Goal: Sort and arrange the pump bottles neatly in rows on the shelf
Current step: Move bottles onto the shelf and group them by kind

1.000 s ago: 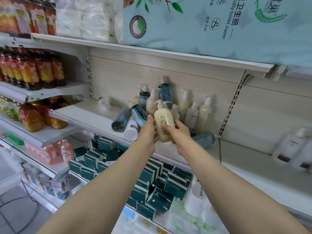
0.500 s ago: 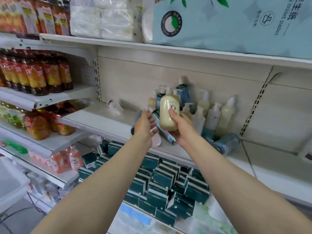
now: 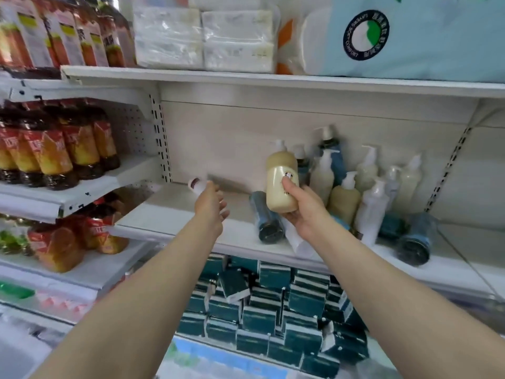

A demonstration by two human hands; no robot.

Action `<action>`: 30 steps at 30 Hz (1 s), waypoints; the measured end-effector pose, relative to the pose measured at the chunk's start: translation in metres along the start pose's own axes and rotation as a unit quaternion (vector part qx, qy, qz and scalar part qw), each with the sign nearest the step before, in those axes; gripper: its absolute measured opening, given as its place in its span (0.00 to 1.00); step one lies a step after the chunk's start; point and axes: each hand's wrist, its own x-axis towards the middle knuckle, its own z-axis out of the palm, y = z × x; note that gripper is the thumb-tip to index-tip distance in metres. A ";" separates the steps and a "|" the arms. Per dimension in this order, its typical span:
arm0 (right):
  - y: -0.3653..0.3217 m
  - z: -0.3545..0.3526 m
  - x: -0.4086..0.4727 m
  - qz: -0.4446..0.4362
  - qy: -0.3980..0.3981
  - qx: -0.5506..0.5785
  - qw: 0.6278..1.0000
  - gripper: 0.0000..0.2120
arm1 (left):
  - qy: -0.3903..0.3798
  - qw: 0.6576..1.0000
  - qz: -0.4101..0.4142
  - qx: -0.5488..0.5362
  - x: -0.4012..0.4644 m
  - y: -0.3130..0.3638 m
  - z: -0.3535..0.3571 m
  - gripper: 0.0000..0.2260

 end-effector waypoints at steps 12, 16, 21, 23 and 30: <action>-0.003 0.021 0.031 -0.002 0.040 0.012 0.999 0.25 | 0.030 0.981 0.109 0.156 0.082 0.001 -0.006 0.18; -0.005 0.027 0.041 -0.002 0.040 0.003 0.999 0.19 | 0.043 0.954 0.143 0.260 0.108 0.004 -0.009 0.17; -0.003 0.033 0.053 -0.002 0.020 0.013 1.000 0.13 | 0.036 0.900 0.165 0.402 0.145 -0.003 -0.019 0.17; -0.002 0.034 0.058 -0.003 0.011 0.012 1.000 0.12 | 0.019 0.873 0.185 0.452 0.160 -0.007 -0.021 0.18; 0.001 0.041 0.069 -0.022 -0.009 -0.001 1.000 0.18 | -0.031 0.817 0.147 0.556 0.180 -0.011 -0.011 0.21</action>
